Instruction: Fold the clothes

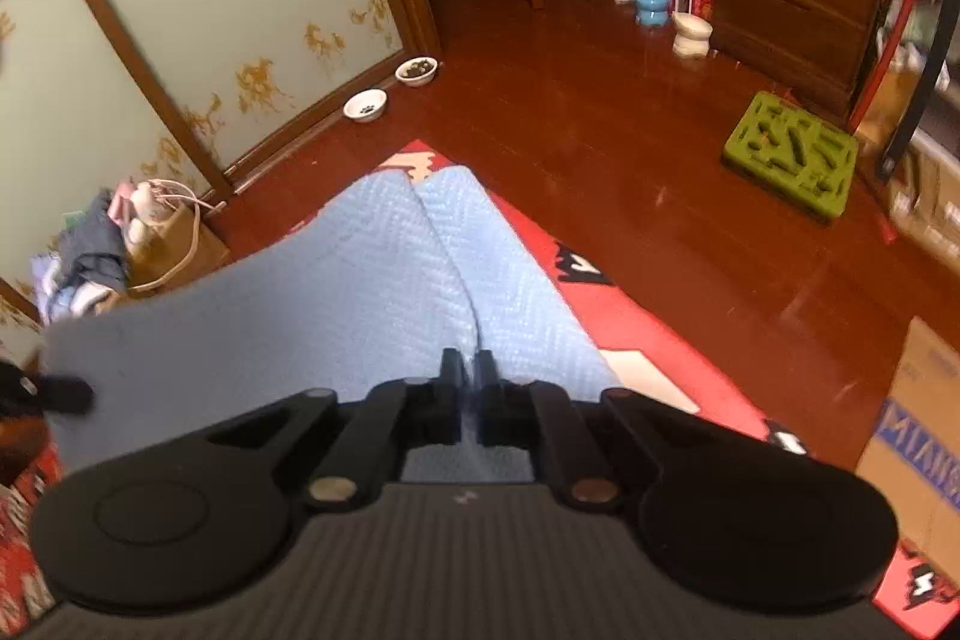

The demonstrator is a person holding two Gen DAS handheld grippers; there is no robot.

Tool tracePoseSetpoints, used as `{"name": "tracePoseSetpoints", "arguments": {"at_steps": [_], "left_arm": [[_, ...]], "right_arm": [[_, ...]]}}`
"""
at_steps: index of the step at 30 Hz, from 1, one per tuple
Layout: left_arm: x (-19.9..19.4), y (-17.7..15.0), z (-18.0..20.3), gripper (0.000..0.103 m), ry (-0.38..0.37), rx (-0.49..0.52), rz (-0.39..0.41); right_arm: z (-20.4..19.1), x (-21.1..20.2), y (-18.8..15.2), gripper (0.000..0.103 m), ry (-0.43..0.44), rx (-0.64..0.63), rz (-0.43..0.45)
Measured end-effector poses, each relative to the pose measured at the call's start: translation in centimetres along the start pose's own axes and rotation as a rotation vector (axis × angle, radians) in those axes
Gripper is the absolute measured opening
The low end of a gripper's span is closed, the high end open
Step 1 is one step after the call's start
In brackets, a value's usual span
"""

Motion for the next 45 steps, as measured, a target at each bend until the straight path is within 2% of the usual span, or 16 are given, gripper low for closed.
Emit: {"name": "tracePoseSetpoints", "arguments": {"at_steps": [4, 6, 9, 12, 14, 17, 18, 20, 22, 28, 29, 30, 35, 39, 41, 45], "left_arm": [[-0.2, -0.9, 0.3, 0.007, -0.154, -0.092, -0.017], [0.4, -0.8, 0.2, 0.007, -0.176, -0.129, -0.013], [1.5, 0.0, -1.3, 0.007, -0.122, -0.183, -0.003], [2.8, 1.1, -3.2, 0.007, -0.052, -0.217, -0.009], [3.4, 1.7, -4.0, 0.008, -0.074, -0.224, -0.031], [3.0, 1.8, -3.1, 0.011, -0.035, -0.165, -0.037], [2.8, 1.7, -2.6, 0.014, -0.018, -0.138, -0.034], [2.0, 1.1, -2.0, 0.033, 0.018, -0.086, -0.026], [0.9, 0.6, -1.2, 0.040, 0.053, -0.037, -0.014], [-1.7, -1.0, 1.5, 0.044, 0.113, 0.106, -0.011], [-2.0, -1.5, 2.2, 0.046, 0.121, 0.138, -0.011], [-2.2, -1.9, 2.9, 0.047, 0.126, 0.173, -0.013], [-0.8, -5.7, 6.6, 0.052, 0.165, 0.408, -0.053], [1.8, -10.3, 9.9, 0.055, 0.203, 0.651, -0.105], [3.2, -13.2, 11.5, 0.064, 0.208, 0.780, -0.131], [5.9, -18.7, 14.3, 0.074, 0.209, 1.014, -0.174]], "right_arm": [[1.1, -5.2, -1.0, 0.004, -0.038, 0.116, 0.110], [1.8, -6.6, -0.5, 0.004, -0.037, 0.157, 0.135], [1.3, -5.5, 1.9, 0.004, -0.037, 0.115, 0.105], [0.3, -1.8, 3.8, 0.004, -0.063, 0.051, 0.018], [0.2, 0.8, 4.5, 0.005, -0.094, 0.058, -0.031], [1.3, 1.2, 4.2, 0.018, -0.079, 0.127, -0.007], [1.8, 0.9, 4.0, 0.032, -0.066, 0.156, 0.014], [2.5, -0.8, 3.2, 0.044, -0.042, 0.189, 0.072], [3.1, -2.8, 2.0, 0.046, -0.033, 0.214, 0.107], [4.3, -9.3, -5.0, 0.068, -0.015, 0.311, 0.149], [4.1, -10.3, -6.3, 0.075, -0.018, 0.322, 0.156], [3.9, -11.2, -7.6, 0.084, -0.025, 0.333, 0.162], [3.2, -15.8, -16.2, 0.102, -0.077, 0.437, 0.193], [2.6, -19.0, -23.7, 0.102, -0.137, 0.558, 0.185], [2.5, -20.3, -27.4, 0.103, -0.179, 0.636, 0.180], [2.3, -22.1, -34.3, 0.103, -0.311, 0.781, 0.168]]}}
Point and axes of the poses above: each gripper's, at about its wrist camera, not at the fingertips, and x roughly the way its jaws point, z to its right, y to its top, the point moved 1 cm from there along x, roughly the way its jaws point, and after that the axes turned 14 degrees about -z, right-handed, at the moved point
